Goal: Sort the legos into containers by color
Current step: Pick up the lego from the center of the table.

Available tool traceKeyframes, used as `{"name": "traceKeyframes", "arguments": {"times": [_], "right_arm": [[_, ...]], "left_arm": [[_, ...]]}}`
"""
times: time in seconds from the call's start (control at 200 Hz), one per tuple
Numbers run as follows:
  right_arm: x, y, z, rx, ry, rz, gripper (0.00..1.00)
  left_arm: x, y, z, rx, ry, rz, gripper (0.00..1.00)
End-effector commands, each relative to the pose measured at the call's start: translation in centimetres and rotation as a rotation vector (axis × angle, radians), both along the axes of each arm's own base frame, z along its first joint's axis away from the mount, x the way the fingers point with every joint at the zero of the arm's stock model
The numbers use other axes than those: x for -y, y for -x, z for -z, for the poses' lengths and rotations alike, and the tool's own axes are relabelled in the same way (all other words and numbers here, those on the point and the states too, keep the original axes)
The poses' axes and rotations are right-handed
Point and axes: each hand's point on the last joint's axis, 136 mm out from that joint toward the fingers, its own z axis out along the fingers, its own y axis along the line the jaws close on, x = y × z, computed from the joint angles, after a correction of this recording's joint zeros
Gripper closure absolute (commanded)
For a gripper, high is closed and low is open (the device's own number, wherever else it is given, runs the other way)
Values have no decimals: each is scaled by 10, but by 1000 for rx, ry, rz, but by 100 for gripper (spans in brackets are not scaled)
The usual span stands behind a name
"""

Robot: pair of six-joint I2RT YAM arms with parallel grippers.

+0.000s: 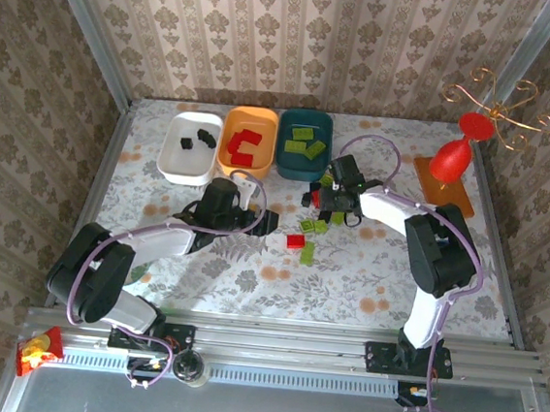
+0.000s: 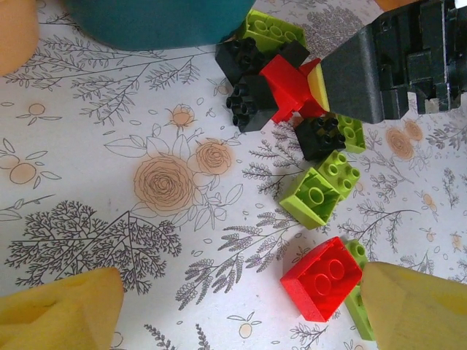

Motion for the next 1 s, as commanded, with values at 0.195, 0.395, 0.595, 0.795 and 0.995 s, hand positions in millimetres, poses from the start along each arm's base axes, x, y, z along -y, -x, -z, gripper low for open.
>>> {"name": "traceKeyframes", "arguments": {"times": [0.195,0.395,0.595,0.795,0.995], "right_arm": [[17,0,7,-33,61,34,50],[21,3,0,-20,42,34,52],[26,7,0,-25,33,42,53],[27,7,9,-41,24,44,53],[18,-4,19,-55,-9,33,59]], "left_arm": [[-4,-8,-14,41,2,-15,14],[-4,-10,-12,38,-1,-21,14],[-5,-10,-10,30,-5,-25,14],[-5,-11,-9,26,-4,-26,14],[-6,-11,-9,25,-6,-29,14]]}}
